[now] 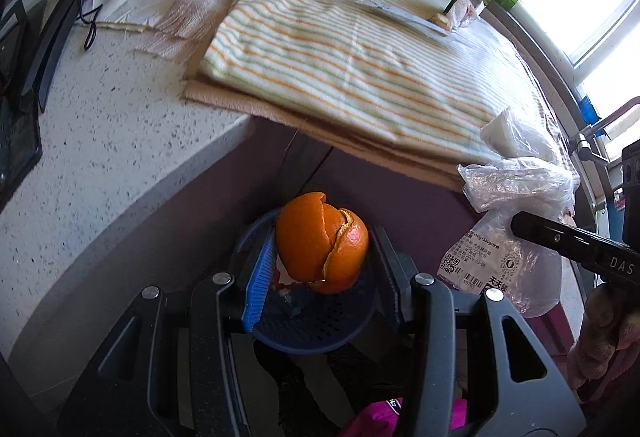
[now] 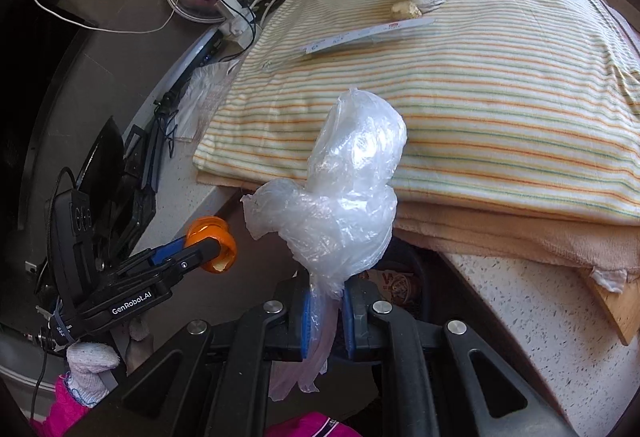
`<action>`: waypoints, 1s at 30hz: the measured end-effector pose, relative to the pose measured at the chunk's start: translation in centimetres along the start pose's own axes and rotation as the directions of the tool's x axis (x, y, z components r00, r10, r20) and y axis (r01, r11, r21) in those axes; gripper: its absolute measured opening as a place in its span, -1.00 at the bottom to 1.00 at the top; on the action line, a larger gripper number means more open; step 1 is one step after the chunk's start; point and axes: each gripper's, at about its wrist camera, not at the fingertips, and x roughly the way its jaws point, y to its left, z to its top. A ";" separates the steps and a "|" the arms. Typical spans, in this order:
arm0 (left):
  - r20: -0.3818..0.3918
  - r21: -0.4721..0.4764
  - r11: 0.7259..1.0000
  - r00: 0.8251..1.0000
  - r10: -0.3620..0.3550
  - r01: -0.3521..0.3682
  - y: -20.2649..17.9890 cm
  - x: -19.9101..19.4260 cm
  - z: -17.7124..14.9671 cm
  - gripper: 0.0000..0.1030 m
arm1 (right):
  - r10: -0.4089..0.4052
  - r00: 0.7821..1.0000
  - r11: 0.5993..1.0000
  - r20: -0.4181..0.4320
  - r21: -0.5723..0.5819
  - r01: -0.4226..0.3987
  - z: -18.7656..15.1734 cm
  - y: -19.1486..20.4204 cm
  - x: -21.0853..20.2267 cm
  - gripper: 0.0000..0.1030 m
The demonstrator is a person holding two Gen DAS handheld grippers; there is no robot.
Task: Collect trash
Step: 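Carry the orange and plastic bag down to the blue wastebasket, then open both grippers to drop orange and bag into the wastebasket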
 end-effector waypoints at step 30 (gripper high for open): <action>-0.216 0.001 0.999 0.975 0.048 -0.049 1.5 10.1 -6.1 -0.08 | -0.151 0.972 0.987 -0.178 -0.079 0.139 -6.0 -0.7 9.3 -0.80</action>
